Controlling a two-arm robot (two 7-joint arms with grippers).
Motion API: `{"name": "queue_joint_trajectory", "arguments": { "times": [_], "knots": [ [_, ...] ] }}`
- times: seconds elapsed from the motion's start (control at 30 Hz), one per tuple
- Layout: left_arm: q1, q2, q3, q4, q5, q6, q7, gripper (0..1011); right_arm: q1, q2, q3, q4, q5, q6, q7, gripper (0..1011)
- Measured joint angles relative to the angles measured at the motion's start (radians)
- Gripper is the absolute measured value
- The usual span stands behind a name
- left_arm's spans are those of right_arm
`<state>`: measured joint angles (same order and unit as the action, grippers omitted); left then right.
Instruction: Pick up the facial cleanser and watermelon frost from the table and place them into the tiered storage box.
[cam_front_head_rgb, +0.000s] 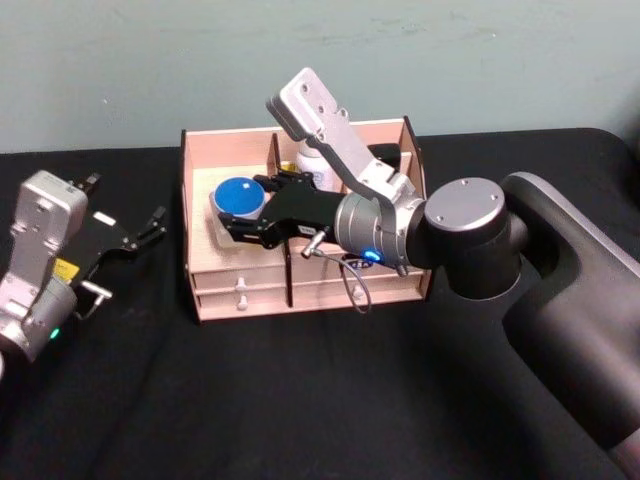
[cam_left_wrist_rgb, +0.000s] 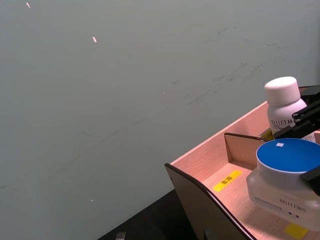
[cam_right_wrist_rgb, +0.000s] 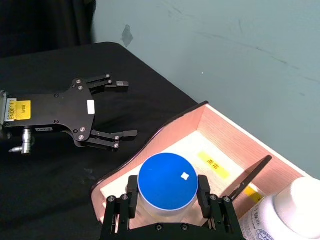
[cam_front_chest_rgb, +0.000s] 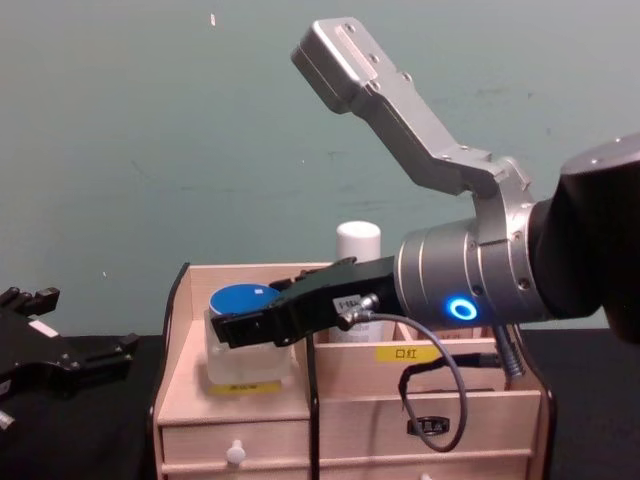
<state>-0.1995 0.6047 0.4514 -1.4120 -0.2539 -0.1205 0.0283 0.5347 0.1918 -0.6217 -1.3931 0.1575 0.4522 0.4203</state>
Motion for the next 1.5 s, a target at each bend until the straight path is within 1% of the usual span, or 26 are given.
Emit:
{"name": "queue_joint_trajectory", "arguments": {
  "times": [0.43,0.83,0.9,0.97,1.03,1.07,1.17,1.23,1.4,1.5],
  "knots": [
    [0.0,0.0,0.0,0.0,0.0,0.0,0.0,1010,-0.008,-0.016,0.013,0.015,-0.025,0.006,-0.003,719],
    [0.0,0.0,0.0,0.0,0.0,0.0,0.0,1010,-0.009,-0.017,0.014,0.016,-0.026,0.008,-0.002,719],
    [0.0,0.0,0.0,0.0,0.0,0.0,0.0,1010,-0.009,-0.017,0.014,0.016,-0.026,0.008,-0.002,746],
    [0.0,0.0,0.0,0.0,0.0,0.0,0.0,1009,-0.009,-0.017,0.014,0.016,-0.026,0.008,-0.002,816],
    [0.0,0.0,0.0,0.0,0.0,0.0,0.0,1009,-0.009,-0.017,0.014,0.016,-0.026,0.008,-0.002,850],
    [0.0,0.0,0.0,0.0,0.0,0.0,0.0,1010,-0.009,-0.017,0.014,0.016,-0.026,0.007,-0.002,899],
    [0.0,0.0,0.0,0.0,0.0,0.0,0.0,1010,-0.009,-0.016,0.014,0.015,-0.026,0.007,-0.002,978],
    [0.0,0.0,0.0,0.0,0.0,0.0,0.0,1010,-0.011,-0.017,0.017,0.015,-0.026,0.003,-0.001,1002],
    [0.0,0.0,0.0,0.0,0.0,0.0,0.0,1010,-0.02,-0.016,0.031,0.009,-0.021,-0.017,0.002,1002],
    [0.0,0.0,0.0,0.0,0.0,0.0,0.0,1009,-0.03,-0.011,0.037,-0.009,-0.019,-0.034,0.003,1002]
  ]
}}
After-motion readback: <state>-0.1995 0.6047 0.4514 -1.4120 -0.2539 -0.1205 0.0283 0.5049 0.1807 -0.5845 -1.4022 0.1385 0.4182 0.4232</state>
